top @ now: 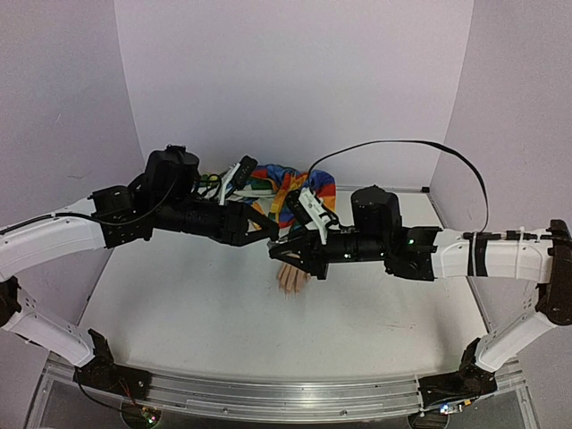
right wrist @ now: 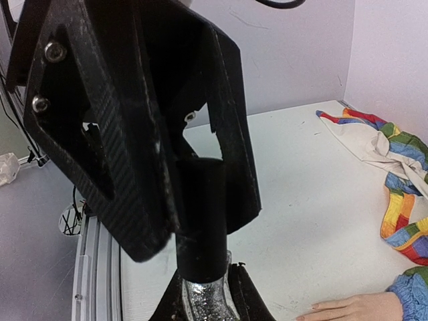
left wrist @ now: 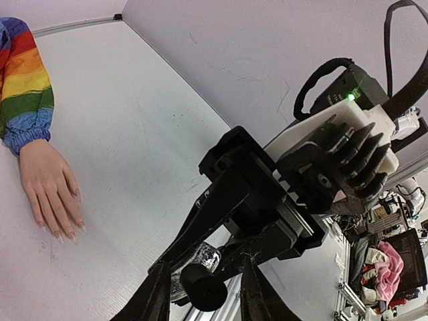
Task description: Paint the nails
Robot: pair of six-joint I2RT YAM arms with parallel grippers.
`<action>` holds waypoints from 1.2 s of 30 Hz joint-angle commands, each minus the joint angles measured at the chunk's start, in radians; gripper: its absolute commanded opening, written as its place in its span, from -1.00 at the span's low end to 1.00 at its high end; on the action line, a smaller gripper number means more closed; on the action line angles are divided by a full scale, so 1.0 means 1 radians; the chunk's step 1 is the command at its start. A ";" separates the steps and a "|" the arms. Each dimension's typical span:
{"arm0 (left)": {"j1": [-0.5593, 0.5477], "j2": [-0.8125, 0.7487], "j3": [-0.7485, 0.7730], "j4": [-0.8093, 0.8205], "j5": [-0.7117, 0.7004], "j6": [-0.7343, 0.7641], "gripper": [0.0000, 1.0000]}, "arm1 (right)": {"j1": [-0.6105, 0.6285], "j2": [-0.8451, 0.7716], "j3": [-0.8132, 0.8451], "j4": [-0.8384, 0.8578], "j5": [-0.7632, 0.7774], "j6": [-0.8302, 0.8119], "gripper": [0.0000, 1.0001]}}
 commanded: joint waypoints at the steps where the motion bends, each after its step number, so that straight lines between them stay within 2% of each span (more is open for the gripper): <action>1: -0.021 0.006 0.066 -0.018 -0.036 0.032 -0.28 | -0.002 0.000 0.051 0.038 0.008 -0.004 -1.00; 4: -0.030 0.007 0.072 -0.029 -0.053 0.041 -0.31 | -0.001 0.001 0.051 0.038 0.008 -0.003 -1.00; 18: -0.032 -0.005 0.075 -0.037 -0.127 0.036 -0.79 | -0.001 0.007 0.039 0.036 0.013 -0.005 -1.00; 27: -0.032 -0.017 0.085 -0.037 -0.175 0.028 -0.99 | -0.002 0.017 0.028 0.032 0.007 -0.018 -1.00; 36: -0.032 -0.042 0.071 -0.036 -0.196 0.016 -1.00 | -0.002 0.029 0.027 0.043 0.090 -0.001 -1.00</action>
